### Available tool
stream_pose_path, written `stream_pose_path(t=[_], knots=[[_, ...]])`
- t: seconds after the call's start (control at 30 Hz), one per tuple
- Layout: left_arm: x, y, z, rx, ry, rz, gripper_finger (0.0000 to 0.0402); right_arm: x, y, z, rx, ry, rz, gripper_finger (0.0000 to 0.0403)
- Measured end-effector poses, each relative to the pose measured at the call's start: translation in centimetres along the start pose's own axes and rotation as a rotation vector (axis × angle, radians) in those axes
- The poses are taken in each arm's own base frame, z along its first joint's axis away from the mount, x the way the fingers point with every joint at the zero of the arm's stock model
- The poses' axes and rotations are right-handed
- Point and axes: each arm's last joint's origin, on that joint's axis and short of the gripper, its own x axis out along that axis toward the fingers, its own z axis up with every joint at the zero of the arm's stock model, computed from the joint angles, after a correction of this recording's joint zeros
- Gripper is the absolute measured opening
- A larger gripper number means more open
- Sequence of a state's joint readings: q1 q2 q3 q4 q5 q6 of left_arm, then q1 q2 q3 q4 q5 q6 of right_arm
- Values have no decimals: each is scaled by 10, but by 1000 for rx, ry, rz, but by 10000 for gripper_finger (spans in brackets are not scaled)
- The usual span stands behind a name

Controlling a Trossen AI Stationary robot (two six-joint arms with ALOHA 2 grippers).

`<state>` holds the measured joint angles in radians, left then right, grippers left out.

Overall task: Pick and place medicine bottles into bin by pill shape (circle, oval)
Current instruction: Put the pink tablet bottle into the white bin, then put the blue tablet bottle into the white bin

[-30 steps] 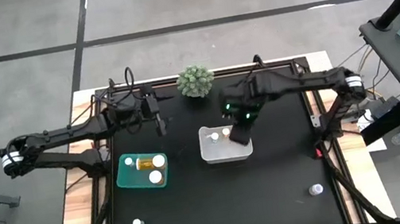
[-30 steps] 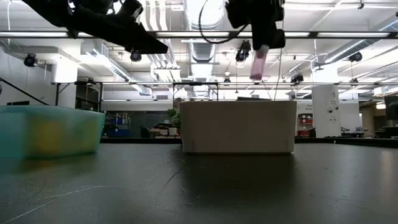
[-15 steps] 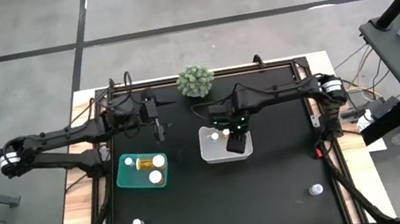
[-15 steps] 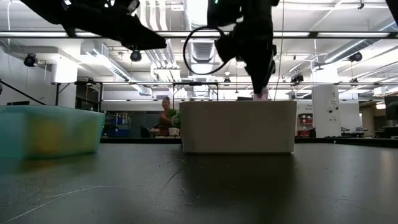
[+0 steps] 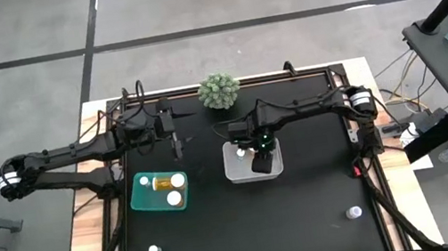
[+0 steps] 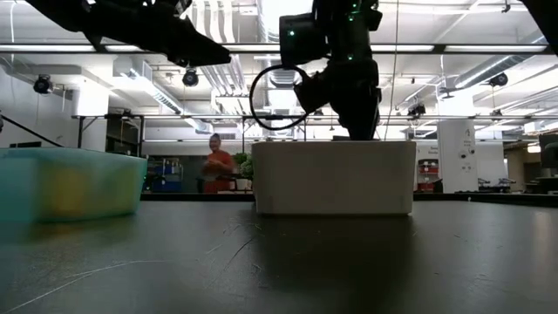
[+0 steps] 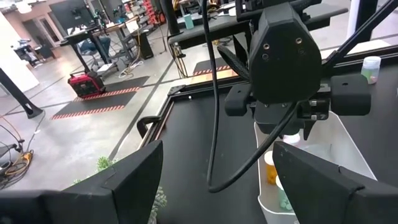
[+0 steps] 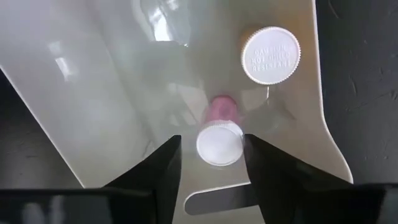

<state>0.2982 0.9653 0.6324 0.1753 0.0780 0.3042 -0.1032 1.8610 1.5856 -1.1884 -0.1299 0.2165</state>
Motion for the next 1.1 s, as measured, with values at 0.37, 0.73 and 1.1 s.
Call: stream_pose_path(t=[0.37,0.73,1.1], knots=[[0,0,0,-9,-1,0,286,-25,-2,-7,43,-64,14,215],[0,-4,2,-33,-7,-21,286,-56,28,-31,110,-153,58,215],[1,-28,9,-103,-36,-128,286,-72,80,-60,-112,-365,-118,215]])
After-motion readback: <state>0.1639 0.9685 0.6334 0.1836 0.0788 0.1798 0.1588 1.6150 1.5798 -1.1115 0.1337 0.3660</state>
